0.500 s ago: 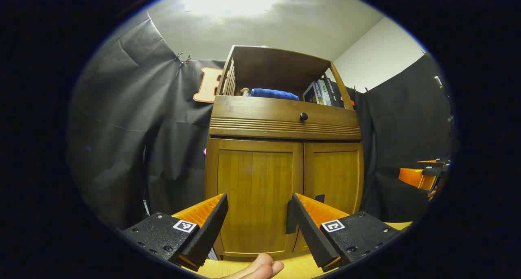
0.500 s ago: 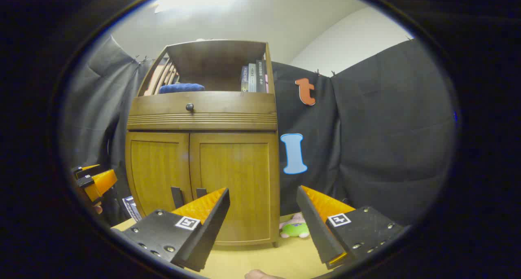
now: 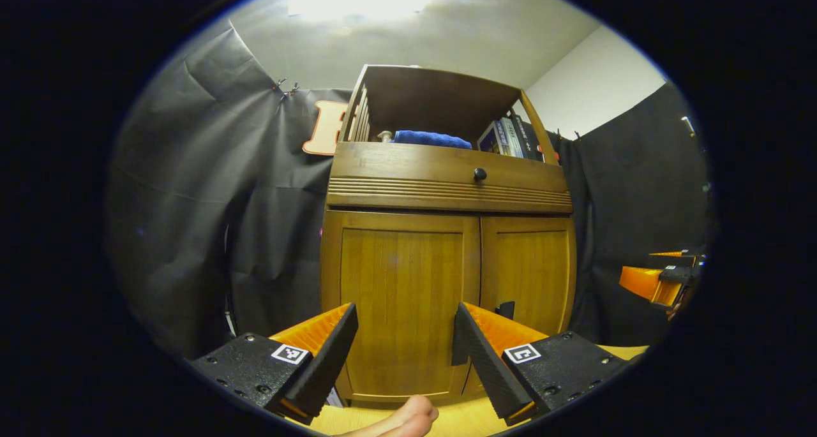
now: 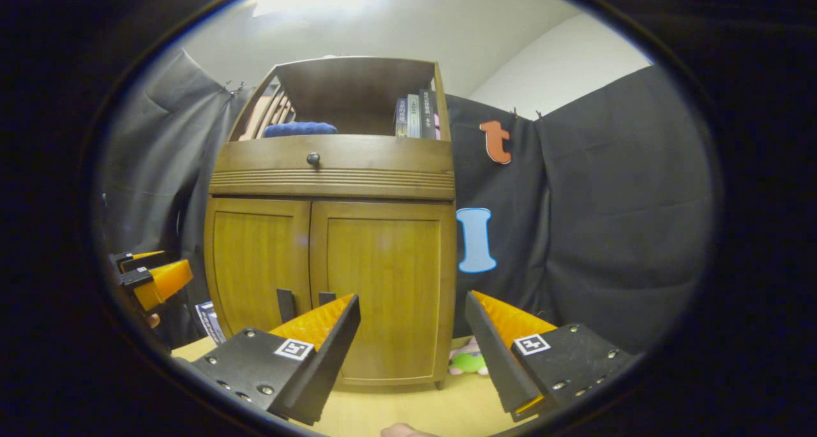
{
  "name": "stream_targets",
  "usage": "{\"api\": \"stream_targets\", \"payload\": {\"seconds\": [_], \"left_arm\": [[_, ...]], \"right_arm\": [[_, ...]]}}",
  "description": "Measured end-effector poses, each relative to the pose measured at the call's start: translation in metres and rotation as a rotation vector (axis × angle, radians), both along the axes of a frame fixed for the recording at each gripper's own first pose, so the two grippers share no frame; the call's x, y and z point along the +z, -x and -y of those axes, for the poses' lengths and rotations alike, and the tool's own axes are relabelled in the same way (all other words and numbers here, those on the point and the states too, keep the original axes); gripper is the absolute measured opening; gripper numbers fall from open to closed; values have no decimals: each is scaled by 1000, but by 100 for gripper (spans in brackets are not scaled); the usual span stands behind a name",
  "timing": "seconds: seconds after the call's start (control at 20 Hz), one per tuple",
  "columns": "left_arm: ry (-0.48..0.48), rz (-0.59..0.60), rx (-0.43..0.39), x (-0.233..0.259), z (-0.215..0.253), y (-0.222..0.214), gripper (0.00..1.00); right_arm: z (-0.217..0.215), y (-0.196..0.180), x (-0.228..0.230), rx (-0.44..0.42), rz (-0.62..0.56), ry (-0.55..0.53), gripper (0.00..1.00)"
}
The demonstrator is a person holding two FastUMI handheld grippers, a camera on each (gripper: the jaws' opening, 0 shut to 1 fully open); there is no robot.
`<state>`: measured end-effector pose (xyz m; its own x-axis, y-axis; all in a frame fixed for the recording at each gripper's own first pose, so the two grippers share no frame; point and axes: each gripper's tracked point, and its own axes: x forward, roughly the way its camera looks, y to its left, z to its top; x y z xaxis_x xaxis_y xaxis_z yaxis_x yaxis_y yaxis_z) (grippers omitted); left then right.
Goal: Open the right door of the double-door shoe cabinet with the right hand, and open the left door with the left hand.
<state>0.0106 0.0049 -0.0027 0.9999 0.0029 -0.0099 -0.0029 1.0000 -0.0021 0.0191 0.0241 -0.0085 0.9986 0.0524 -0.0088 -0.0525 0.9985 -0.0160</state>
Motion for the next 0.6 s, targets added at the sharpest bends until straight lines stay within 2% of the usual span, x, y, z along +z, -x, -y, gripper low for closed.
{"api": "stream_targets", "payload": {"seconds": [0.4,0.45,0.6], "left_arm": [[7,-5,13,-1,-7,-4,93],[12,-4,12,-1,-8,-4,96],[21,3,10,3,-9,-2,93]], "right_arm": [[-34,-45,-19,59,-64,-37,98],[-40,-52,-23,68,-74,-38,98],[-61,-70,-38,106,-104,-31,98]]}}
